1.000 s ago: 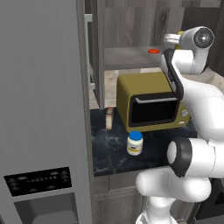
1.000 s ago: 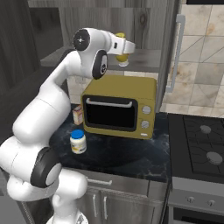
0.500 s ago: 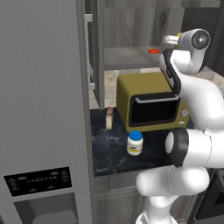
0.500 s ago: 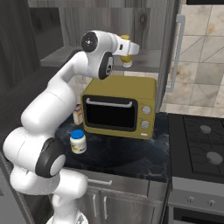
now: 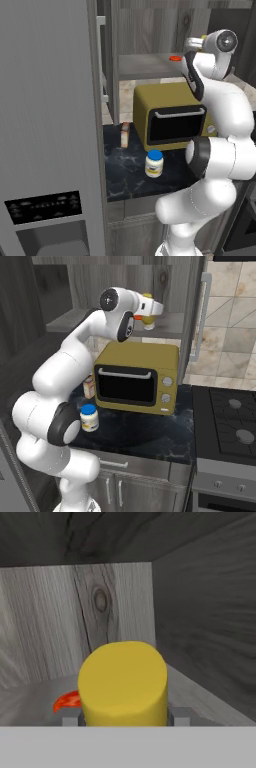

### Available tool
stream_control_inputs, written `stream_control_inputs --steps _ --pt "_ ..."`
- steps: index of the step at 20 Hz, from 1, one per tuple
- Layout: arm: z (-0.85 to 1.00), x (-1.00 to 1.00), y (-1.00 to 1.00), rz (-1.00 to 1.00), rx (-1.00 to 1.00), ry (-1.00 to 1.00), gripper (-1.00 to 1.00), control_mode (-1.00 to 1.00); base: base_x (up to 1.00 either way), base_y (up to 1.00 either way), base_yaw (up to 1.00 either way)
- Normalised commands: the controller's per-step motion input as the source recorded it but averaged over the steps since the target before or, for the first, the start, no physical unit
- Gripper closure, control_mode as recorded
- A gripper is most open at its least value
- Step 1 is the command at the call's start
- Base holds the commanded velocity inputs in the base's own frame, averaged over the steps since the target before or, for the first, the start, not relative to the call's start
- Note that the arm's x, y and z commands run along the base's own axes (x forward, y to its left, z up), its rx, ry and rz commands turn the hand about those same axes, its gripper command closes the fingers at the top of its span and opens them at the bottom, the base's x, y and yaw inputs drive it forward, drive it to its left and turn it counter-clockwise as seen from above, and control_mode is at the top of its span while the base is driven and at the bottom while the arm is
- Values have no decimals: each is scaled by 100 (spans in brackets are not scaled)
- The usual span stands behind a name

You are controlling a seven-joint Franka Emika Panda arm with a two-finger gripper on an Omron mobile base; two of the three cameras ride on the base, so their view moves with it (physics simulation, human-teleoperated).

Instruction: Pick the mustard and mayonnaise from the counter and place them in the cabinet.

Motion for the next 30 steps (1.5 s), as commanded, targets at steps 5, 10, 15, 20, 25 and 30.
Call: stream_control_inputs --steps 5,10,15,20,25,30 --pt "-12 27 -3 0 0 0 100 -100 0 0 0" --pt "-21 19 0 0 0 0 100 -100 0 0 0" --pt "-26 14 0 0 0 0 100 -100 0 0 0" --pt "-31 17 0 0 0 0 100 -100 0 0 0" --pt "-32 18 -1 0 0 0 -100 -100 0 0 0" --pt "-23 9 -8 0 0 0 -100 -100 0 0 0"
